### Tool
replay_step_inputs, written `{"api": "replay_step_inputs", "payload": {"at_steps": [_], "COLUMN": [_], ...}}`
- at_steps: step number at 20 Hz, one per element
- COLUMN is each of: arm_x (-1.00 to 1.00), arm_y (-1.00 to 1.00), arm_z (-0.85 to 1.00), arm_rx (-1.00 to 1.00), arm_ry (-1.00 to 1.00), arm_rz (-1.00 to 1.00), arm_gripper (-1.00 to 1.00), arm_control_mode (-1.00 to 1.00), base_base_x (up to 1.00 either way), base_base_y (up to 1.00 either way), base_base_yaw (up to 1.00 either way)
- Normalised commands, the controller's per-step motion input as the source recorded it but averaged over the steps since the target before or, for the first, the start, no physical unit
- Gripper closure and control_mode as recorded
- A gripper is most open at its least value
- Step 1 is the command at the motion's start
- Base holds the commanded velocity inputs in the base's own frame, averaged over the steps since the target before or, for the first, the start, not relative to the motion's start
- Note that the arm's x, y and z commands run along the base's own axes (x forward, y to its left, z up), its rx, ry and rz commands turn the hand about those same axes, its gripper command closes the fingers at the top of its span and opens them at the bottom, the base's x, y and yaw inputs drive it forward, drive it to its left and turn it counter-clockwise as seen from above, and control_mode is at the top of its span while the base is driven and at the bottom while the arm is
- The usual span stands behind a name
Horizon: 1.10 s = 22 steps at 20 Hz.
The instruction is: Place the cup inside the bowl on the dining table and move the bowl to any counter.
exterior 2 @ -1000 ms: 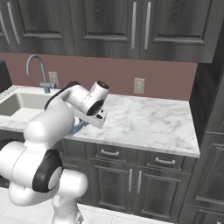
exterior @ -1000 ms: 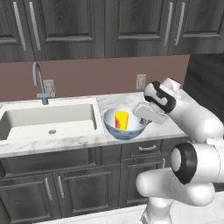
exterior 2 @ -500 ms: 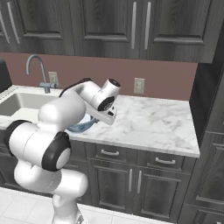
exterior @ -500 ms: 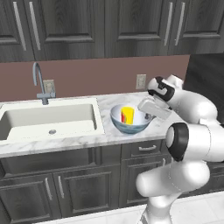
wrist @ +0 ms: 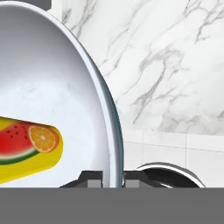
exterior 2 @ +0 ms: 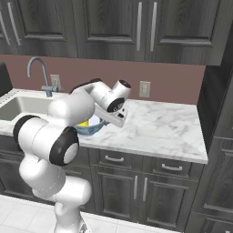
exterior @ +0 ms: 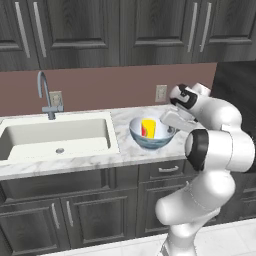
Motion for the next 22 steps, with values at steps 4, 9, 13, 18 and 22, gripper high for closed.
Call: {"api": "replay_step_inputs", "payload": {"at_steps": [4,9,13,18,22], "arm_x": [0.43,0.32,0.11,0.07,0.20], "arm_y": [-0.02,0.00,0.00,0.00,0.00], "arm_z": [-0.02,-0.24,-0.29,-0.09,-0.02], "arm_rx": [-0.04,-0.02,-0.01,-0.02,-0.04], "arm_ry": [0.00,-0.04,-0.07,-0.05,0.00], "arm_rz": [-0.01,0.00,0.00,0.00,-0.02], "arm_gripper": [1.00,1.00,1.00,1.00,1.00], "arm_control_mode": [-1.00,-1.00,-1.00,-1.00,-1.00], "base_base_x": [0.00,0.00,0.00,0.00,0.00], "base_base_y": [0.00,0.00,0.00,0.00,0.00], "base_base_yaw": [0.00,0.00,0.00,0.00,0.00]}}
